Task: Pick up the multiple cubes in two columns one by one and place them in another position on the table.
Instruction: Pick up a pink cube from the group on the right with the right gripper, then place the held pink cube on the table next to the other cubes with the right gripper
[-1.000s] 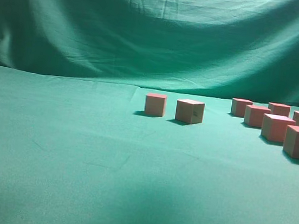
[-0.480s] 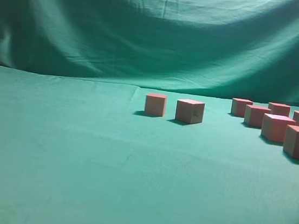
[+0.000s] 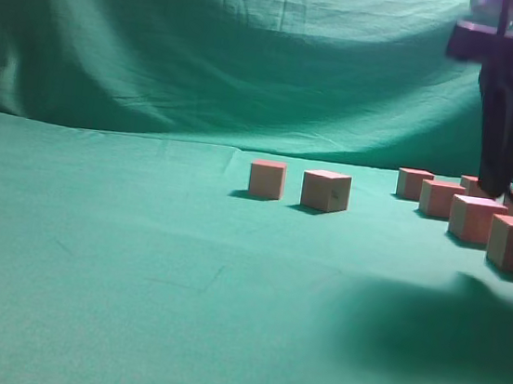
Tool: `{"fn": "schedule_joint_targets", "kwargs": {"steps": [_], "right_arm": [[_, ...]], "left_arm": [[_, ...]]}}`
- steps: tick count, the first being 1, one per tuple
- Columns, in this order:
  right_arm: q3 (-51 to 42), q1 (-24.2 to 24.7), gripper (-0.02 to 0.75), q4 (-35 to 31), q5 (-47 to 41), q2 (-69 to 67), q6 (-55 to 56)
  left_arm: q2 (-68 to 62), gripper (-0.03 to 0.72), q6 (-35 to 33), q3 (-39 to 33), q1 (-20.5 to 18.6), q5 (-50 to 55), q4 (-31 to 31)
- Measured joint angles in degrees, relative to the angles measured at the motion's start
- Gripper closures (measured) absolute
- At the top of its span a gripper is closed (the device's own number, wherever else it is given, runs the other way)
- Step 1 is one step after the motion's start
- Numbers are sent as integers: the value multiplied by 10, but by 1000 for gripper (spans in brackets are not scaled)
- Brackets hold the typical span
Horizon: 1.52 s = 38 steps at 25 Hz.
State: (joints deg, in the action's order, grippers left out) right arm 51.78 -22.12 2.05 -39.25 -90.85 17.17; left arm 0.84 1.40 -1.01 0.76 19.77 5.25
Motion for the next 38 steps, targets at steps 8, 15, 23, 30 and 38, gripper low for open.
{"fn": "schedule_joint_targets", "kwargs": {"steps": [8,15,23,30,38], "right_arm": [[0,0,286,56,27,-53,22],[0,0,465,57,41,-68,31],[63,-21,479,12,-64,-68,-14],[263,-118,479,-9,-143,-72,-18],[545,-186,479,-11,-258,-260,-2]], "left_arm": [[0,688,0,0,0,0,0],[0,688,0,0,0,0,0],[0,688,0,0,0,0,0],[0,688,0,0,0,0,0],[0,688,0,0,0,0,0]]}}
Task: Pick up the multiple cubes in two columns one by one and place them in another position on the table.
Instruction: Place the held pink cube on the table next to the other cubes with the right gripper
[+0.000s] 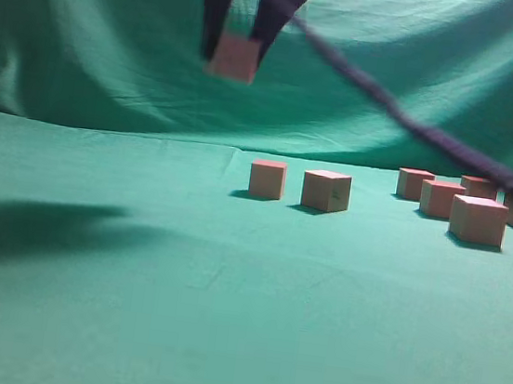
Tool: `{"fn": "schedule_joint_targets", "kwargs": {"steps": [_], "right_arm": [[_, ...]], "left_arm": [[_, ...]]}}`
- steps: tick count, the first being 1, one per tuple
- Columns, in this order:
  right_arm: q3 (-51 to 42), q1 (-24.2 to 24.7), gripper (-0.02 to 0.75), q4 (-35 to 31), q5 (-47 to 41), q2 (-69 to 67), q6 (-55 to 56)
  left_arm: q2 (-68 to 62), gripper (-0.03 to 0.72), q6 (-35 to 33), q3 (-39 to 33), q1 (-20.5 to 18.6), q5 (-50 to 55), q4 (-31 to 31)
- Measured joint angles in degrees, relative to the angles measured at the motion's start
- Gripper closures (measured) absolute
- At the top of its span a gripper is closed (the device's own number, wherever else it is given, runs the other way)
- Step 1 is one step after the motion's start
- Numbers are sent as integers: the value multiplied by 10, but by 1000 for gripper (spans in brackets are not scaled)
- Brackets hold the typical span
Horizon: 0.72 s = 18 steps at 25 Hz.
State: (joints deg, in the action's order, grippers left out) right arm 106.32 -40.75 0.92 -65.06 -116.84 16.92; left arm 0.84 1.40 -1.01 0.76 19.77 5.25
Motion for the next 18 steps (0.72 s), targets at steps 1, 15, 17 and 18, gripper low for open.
{"fn": "schedule_joint_targets", "kwargs": {"steps": [1,15,17,18], "right_arm": [[30,-4,479,-1,-18,-26,0],[221,-7,479,72,-58,-224,58],[221,-7,479,77,-59,-228,63],[222,-7,479,81,-59,-229,66]], "left_arm": [[0,688,0,0,0,0,0],[0,688,0,0,0,0,0],[0,688,0,0,0,0,0],[0,688,0,0,0,0,0]]}}
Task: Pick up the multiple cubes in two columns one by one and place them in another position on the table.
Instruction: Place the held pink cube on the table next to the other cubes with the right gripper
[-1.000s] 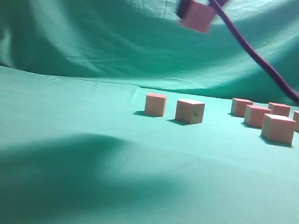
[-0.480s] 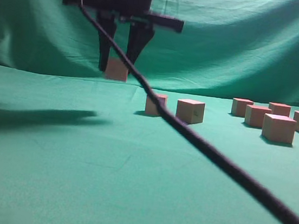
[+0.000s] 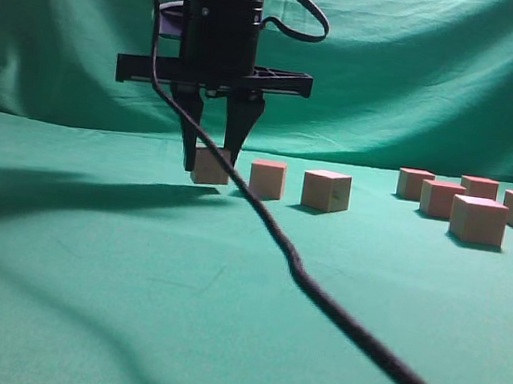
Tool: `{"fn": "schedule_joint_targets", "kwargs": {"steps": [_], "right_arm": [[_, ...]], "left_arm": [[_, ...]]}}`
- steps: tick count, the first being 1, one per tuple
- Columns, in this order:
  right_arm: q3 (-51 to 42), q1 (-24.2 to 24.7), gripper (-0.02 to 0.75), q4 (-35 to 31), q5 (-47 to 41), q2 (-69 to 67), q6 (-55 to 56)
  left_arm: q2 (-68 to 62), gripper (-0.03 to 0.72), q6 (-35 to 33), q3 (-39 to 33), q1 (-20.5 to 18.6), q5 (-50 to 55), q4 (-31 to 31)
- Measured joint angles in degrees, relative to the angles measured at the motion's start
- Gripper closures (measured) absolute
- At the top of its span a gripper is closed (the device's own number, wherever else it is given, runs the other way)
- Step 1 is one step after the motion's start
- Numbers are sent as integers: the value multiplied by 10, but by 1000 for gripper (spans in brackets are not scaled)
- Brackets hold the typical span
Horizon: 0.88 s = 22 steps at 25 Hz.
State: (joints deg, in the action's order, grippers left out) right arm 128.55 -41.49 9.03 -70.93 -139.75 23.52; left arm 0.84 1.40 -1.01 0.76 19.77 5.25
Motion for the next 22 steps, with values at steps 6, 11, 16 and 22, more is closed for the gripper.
{"fn": "schedule_joint_targets", "kwargs": {"steps": [6,11,16,22], "right_arm": [[1,0,479,9,0,-6,10],[1,0,479,9,0,-7,0],[1,0,430,9,0,-7,-9],[1,0,422,9,0,-7,-18]], "left_arm": [[0,688,0,0,0,0,0],[0,688,0,0,0,0,0],[0,688,0,0,0,0,0],[0,688,0,0,0,0,0]]}}
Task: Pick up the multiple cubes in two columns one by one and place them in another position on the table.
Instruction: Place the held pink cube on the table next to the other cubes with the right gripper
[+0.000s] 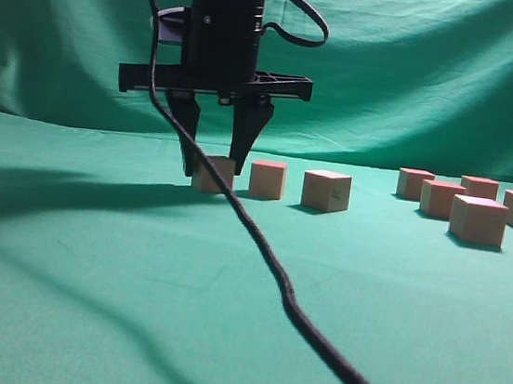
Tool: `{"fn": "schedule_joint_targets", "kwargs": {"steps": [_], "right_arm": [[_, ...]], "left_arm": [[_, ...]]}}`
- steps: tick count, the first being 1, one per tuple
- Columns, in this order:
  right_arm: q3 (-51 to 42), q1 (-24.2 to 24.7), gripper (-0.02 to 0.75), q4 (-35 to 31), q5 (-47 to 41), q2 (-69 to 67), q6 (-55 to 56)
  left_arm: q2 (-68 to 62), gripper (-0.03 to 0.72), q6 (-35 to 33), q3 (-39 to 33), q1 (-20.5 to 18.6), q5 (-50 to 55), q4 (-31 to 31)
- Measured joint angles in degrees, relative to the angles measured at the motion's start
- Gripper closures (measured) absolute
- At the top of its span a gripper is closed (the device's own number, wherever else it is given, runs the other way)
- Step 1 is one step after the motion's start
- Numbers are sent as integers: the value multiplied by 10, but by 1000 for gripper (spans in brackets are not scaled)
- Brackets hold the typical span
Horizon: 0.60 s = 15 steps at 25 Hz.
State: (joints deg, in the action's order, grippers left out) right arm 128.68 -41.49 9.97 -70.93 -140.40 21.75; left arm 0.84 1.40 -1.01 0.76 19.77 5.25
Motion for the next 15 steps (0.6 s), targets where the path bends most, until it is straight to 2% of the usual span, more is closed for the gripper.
{"fn": "schedule_joint_targets", "kwargs": {"steps": [15], "right_arm": [[0,0,422,-1,7,0,-44]], "left_arm": [[0,688,0,0,0,0,0]]}}
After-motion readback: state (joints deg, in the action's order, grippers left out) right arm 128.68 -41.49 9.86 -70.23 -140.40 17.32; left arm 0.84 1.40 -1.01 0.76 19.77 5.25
